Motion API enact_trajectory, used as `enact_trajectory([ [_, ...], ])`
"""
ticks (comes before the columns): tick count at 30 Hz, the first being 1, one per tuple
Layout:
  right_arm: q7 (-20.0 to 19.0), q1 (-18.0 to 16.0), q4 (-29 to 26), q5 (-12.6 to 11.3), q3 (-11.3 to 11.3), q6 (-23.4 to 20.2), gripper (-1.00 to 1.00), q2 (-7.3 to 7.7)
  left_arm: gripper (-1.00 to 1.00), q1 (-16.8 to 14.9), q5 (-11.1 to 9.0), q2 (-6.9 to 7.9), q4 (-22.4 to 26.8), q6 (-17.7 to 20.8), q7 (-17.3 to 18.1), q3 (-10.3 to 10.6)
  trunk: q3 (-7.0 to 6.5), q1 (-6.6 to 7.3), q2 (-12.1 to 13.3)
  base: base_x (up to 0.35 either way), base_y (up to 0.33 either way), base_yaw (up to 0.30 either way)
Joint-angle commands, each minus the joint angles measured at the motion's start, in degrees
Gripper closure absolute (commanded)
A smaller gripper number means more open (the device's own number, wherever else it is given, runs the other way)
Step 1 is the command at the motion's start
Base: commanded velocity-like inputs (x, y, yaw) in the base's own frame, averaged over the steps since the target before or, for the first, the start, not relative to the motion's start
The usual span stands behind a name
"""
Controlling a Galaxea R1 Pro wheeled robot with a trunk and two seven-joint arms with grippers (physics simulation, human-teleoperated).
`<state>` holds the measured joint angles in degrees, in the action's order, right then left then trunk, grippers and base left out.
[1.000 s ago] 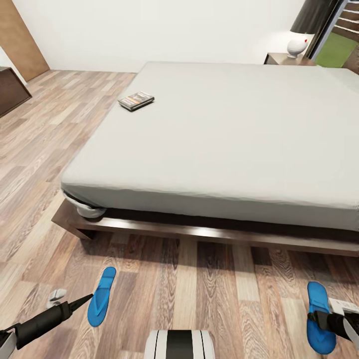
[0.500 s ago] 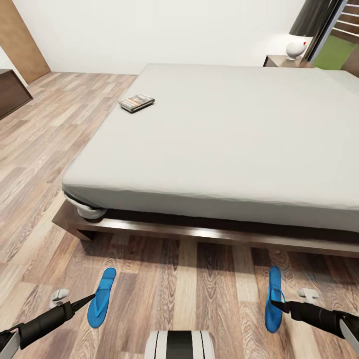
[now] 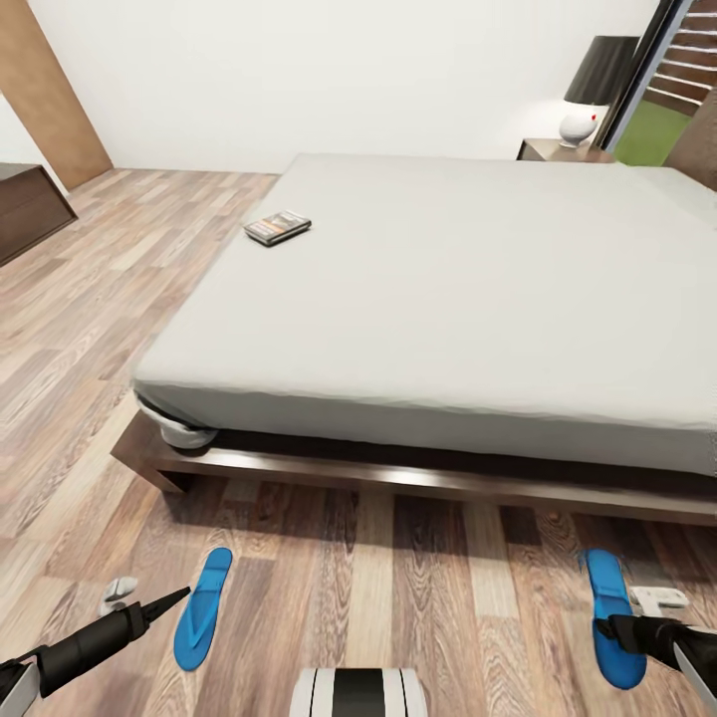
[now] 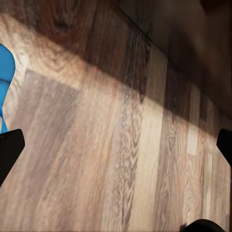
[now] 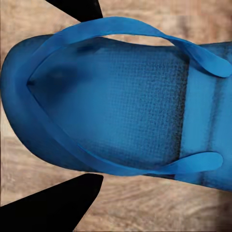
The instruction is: In the bedroom, move the book from the bed onto either nightstand, and place the two sandals side by side next to the bed.
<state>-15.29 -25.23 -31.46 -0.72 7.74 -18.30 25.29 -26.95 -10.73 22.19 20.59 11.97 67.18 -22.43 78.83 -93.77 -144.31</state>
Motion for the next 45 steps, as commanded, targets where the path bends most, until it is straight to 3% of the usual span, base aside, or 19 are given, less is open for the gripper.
enact_trajectory([
  [1, 1.83, 0.00, -0.09, -0.31, 0.19, -0.42, 1.00, -0.05, -1.00, -0.03, -0.08, -0.02, -0.02, 0.60, 0.23, -0.15, -0.19, 0.03, 0.00, 0.000, 0.000, 0.000],
  [6, 4.90, 0.00, -0.09, -0.23, 0.12, -0.42, 1.00, -0.05, -1.00, -0.03, -0.08, -0.03, -0.02, 0.72, 0.13, -0.16, -0.86, 0.11, 0.04, 0.000, 0.000, 0.000],
  [19, 5.00, 0.00, -0.09, -0.16, 0.08, -0.42, 1.00, -0.06, -1.00, -0.03, -0.08, -0.06, -0.02, 0.50, -0.01, -0.07, -0.86, 0.11, 0.04, 0.000, 0.022, 0.000],
  [45, 4.94, 0.00, -0.10, -0.16, 0.08, -0.42, 1.00, 0.03, -1.00, -0.03, -0.07, -0.04, -0.02, 0.68, 0.05, -0.07, -0.86, 0.11, 0.04, 0.000, 0.304, 0.000],
])
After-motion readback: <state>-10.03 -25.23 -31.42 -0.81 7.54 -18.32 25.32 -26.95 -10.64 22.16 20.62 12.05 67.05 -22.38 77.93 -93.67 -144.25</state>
